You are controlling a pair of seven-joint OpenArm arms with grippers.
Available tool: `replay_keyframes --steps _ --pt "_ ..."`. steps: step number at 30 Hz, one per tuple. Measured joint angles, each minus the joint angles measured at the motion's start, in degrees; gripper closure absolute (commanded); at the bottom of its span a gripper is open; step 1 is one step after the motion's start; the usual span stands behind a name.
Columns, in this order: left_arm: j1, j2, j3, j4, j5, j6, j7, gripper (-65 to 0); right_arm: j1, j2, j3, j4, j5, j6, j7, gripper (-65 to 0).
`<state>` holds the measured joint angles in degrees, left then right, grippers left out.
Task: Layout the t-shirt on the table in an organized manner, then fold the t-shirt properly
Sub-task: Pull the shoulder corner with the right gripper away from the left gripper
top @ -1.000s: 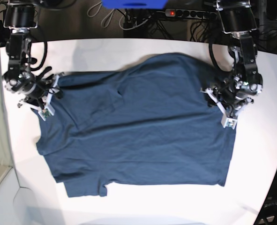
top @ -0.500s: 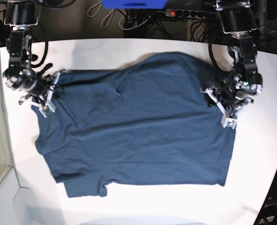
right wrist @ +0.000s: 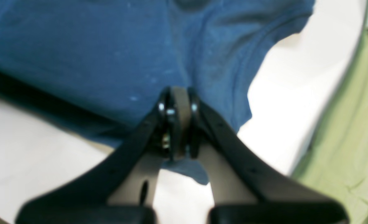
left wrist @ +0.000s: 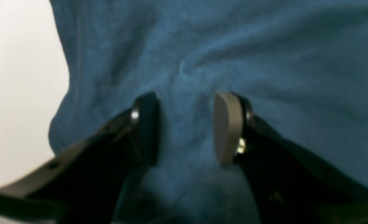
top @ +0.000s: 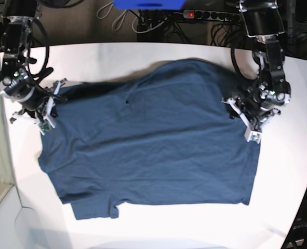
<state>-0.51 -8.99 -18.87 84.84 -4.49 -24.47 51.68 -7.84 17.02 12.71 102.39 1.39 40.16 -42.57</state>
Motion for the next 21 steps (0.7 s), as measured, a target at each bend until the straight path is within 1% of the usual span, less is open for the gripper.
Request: replay_keyframes --steps 6,11,14,17,21 --pt "-0.02 0.04 -0.04 0.0 0.0 0.02 -0.02 -28.9 -5.84 -1.64 2.99 6.34 0.11 0.04 -0.26 0.0" --pt "-0.61 0.11 -0.09 -2.32 -0.02 0.02 -0.11 -28.9 -11.28 -1.6 3.45 8.57 0.35 0.07 0.39 0.0" --pt "-0.63 0.11 -0.07 -2.86 -0.07 0.02 -0.55 -28.9 -14.08 -1.46 3.8 8.59 0.28 0.07 0.15 0.0" --pt "-0.59 0.09 0.24 -3.28 0.07 0.02 -2.58 -28.9 -15.98 -1.38 5.03 8.63 0.04 0.04 0.37 0.0" --pt "-0.48 0.13 0.28 -3.5 0.04 0.0 -3.54 -28.9 -19.02 0.44 5.18 8.61 0.42 0.07 1.27 0.0"
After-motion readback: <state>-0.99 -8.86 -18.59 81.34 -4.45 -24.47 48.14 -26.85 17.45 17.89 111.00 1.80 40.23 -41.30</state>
